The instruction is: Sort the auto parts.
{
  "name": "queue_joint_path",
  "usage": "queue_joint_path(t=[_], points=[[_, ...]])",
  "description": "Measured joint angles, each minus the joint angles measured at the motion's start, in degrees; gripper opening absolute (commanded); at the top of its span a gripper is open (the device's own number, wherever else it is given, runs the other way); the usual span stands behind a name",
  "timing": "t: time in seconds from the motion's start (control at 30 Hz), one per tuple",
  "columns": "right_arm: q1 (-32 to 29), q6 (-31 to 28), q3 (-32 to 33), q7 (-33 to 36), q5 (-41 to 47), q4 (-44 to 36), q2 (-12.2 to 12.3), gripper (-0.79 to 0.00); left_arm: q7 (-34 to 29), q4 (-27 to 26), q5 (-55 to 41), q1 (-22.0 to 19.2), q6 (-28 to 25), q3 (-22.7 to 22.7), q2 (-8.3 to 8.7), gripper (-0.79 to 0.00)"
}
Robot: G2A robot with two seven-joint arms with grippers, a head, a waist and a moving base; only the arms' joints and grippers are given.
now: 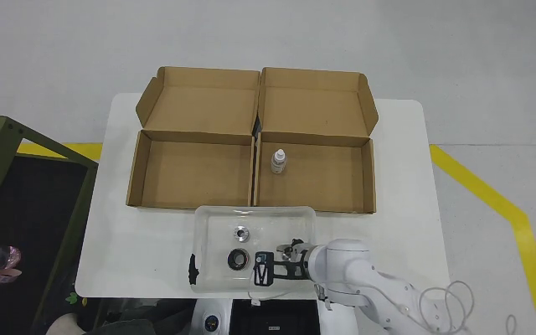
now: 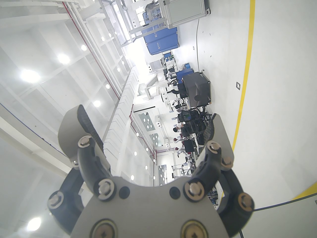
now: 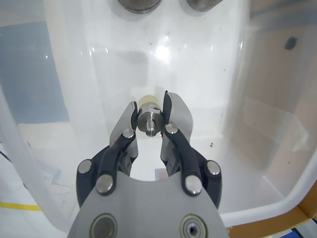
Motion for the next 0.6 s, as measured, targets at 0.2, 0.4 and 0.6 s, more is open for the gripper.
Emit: queue_joint_path(t=[0.2,0.4,0.6], points=[[0.1,-1.2,1.1,-3.0,0.5,-1.7,0.2,-0.785,0.0,0.0,0.0,0.0,0.0,0.0,0.00,0.000],[0.2,-3.3,2.5,-9.3,-0.4,-3.3,0.6,-0.785,0.0,0.0,0.0,0.0,0.0,0.0,0.00,0.000],[0.2,-4.0,4.5,-18.9,-2.5,-3.6,0.8,-0.785,0.0,0.0,0.0,0.0,0.0,0.0,0.00,0.000]])
